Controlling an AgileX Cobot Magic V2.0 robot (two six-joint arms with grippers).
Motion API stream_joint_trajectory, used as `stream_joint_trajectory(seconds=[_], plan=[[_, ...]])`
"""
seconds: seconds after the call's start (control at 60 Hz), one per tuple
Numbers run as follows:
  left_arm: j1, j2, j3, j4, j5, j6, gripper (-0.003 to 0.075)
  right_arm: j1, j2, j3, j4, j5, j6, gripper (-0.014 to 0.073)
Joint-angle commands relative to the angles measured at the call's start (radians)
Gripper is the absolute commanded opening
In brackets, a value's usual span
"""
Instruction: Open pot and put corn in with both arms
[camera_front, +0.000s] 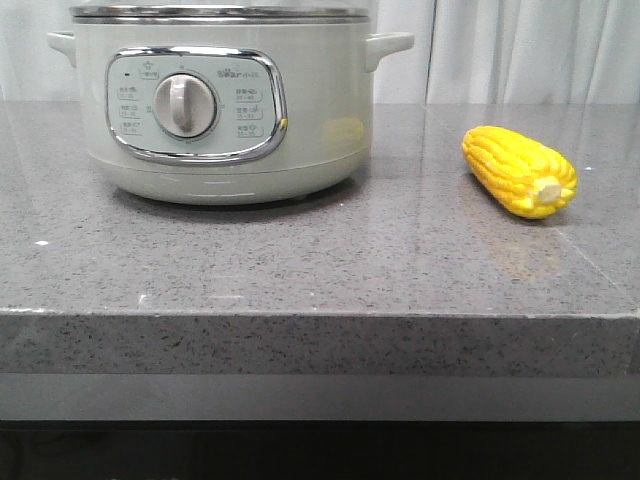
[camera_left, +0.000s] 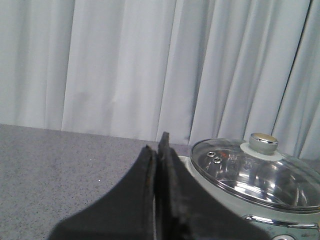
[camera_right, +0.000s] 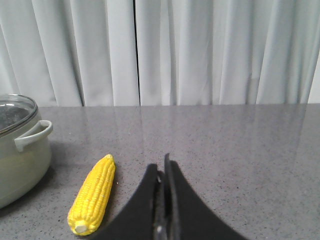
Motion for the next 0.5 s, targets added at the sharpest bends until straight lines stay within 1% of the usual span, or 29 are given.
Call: stream_joint_trajectory(seconds=[0.0,0.083,0.2,0.483], plan=[[0.002,0.081,-0.093,-0.003,-0.007,-0.004,-0.002,-0.005,0.085,-0.099,-0.011,-0.005,-0.005,-0.012],[0.002,0.142,-0.141,-0.003,0.021,-0.004,-0.002,-0.005,0.149,-0.154,-0.011,0.052,-0.005,-0.012],[0.002,0.196,-0.154,-0.003,0.026,-0.004,-0.002,-0.005,0.215,-0.165,-0.011,0.092,-0.005,-0.012],[0.002,0.263,-0.152,-0.003,0.028,-0.004,-0.002,-0.005,0.306,-0.157,-0.011,0.108,-0.005,-0.012]])
